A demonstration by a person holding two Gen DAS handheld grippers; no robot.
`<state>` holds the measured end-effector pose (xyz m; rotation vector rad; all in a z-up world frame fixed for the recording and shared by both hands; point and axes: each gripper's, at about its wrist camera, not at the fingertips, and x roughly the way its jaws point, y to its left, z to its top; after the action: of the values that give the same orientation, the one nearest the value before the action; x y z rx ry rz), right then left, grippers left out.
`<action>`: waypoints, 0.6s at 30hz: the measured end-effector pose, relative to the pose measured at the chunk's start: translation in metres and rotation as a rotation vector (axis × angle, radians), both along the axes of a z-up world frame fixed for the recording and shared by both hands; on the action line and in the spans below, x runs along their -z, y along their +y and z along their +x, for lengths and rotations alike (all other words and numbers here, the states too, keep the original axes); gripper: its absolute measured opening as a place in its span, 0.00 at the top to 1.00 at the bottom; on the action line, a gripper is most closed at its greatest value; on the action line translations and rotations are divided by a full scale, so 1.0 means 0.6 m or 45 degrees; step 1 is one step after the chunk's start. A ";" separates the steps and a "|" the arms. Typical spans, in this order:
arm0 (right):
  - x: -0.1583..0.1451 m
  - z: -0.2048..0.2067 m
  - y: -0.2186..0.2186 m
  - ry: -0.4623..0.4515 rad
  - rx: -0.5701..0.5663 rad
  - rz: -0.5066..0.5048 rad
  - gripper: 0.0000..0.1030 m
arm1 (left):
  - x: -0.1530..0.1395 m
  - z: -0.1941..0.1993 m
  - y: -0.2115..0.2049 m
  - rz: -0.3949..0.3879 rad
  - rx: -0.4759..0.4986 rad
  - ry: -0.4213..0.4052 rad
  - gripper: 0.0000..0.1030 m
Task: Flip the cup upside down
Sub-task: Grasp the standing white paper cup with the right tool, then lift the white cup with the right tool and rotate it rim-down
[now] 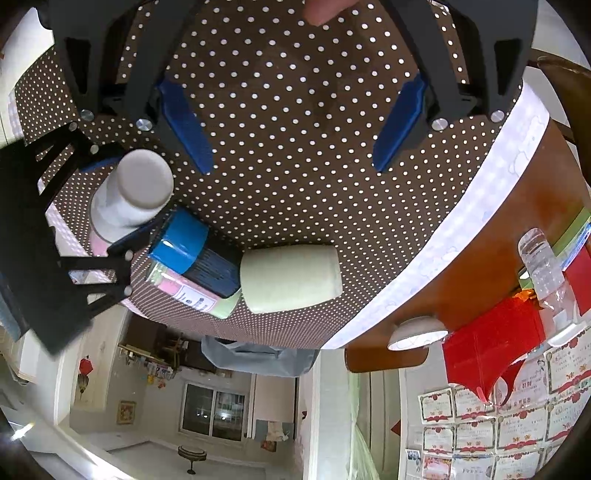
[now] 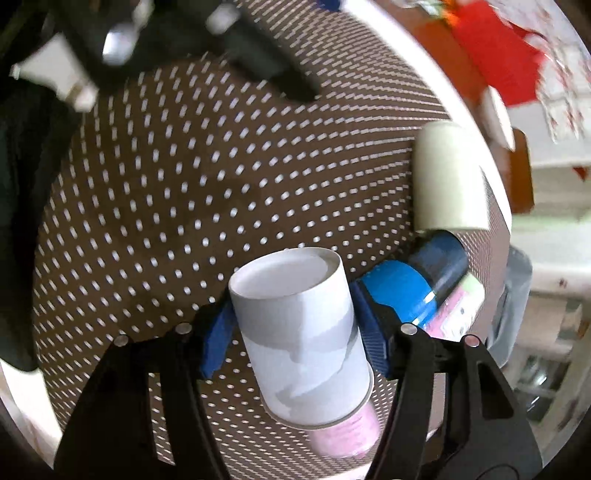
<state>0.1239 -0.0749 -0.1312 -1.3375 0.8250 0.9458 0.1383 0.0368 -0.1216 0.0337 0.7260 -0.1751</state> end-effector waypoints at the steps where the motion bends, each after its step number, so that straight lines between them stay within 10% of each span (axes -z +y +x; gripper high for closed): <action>1: -0.007 -0.001 -0.004 0.002 0.029 0.039 0.41 | -0.002 -0.003 -0.002 0.001 0.003 -0.005 0.15; 18: -0.115 -0.058 -0.130 0.101 0.794 1.213 0.41 | -0.059 -0.070 -0.017 0.067 0.035 -0.172 0.15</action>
<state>0.0888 -0.1529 -0.0623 -0.1922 0.6453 0.7250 0.0964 0.0265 -0.0865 0.1049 0.5957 -0.1786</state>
